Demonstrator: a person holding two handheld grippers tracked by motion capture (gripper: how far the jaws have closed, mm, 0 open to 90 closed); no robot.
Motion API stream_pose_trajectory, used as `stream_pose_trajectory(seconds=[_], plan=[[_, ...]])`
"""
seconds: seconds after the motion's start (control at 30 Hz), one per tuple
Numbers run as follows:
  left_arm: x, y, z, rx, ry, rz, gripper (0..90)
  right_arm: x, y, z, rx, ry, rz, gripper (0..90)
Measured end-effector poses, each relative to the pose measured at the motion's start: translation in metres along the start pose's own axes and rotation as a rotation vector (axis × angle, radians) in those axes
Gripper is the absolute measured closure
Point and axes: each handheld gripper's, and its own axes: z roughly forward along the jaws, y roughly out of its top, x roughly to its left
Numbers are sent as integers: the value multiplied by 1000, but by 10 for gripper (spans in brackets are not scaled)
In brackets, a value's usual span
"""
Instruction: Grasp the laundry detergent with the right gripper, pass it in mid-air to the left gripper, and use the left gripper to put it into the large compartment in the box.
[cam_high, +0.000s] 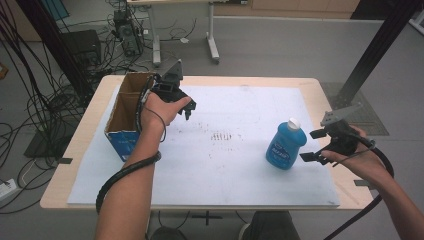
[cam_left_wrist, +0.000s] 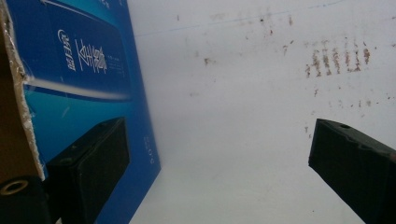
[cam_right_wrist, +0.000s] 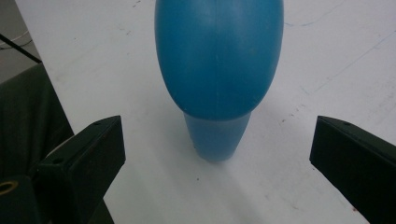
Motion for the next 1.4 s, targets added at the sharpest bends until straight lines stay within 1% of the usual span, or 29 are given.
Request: stream_pose_trajectory(seconds=[0.03, 0.07, 0.13, 0.2, 0.27, 0.3, 0.57, 0.63, 0.7, 0.73, 0.77, 0.83, 1.0, 1.13, 1.33, 1.4], plan=[[0, 0, 0, 0, 0, 0, 58, 0, 0, 0, 0, 0, 0, 31], [0, 0, 1, -1, 0, -1, 58, 0, -3, 5, -15, -4, 4, 31], [0, 0, 2, 2, -1, -2, 58, 1, -4, 7, -23, -6, 6, 31], [0, 0, 4, 6, -2, -2, 58, 1, -8, 13, -50, -21, 5, 30], [0, 0, 4, 6, -2, -5, 58, 2, -9, 14, -57, -27, 5, 29], [0, 1, 5, 6, 0, -3, 58, 2, -10, 18, -71, -33, 6, 29], [-3, 2, 7, 8, -2, 2, 58, 5, -14, 31, -101, -48, 17, 27], [-4, 3, 8, 8, -2, 6, 58, 5, -16, 36, -120, -54, 23, 26], [-4, 3, 9, 11, -1, 8, 58, 5, -16, 37, -127, -57, 24, 26], [-4, 3, 9, 11, -2, 8, 58, 5, -17, 39, -142, -63, 28, 26], [-4, 3, 9, 11, -2, 8, 58, 5, -17, 39, -142, -63, 28, 26], [-4, 4, 10, 11, -2, 6, 58, 4, -16, 40, -162, -70, 34, 22], [-5, 5, 11, 12, -3, 9, 58, 4, -16, 45, -168, -74, 39, 22], [-6, 5, 10, 8, -4, 12, 58, 7, -17, 50, -183, -83, 31, 22], [-6, 5, 10, 7, -4, 15, 58, 8, -17, 52, -195, -94, 30, 22], [-5, 5, 10, 6, -4, 12, 58, 8, -17, 52, -209, -90, 28, 19]])
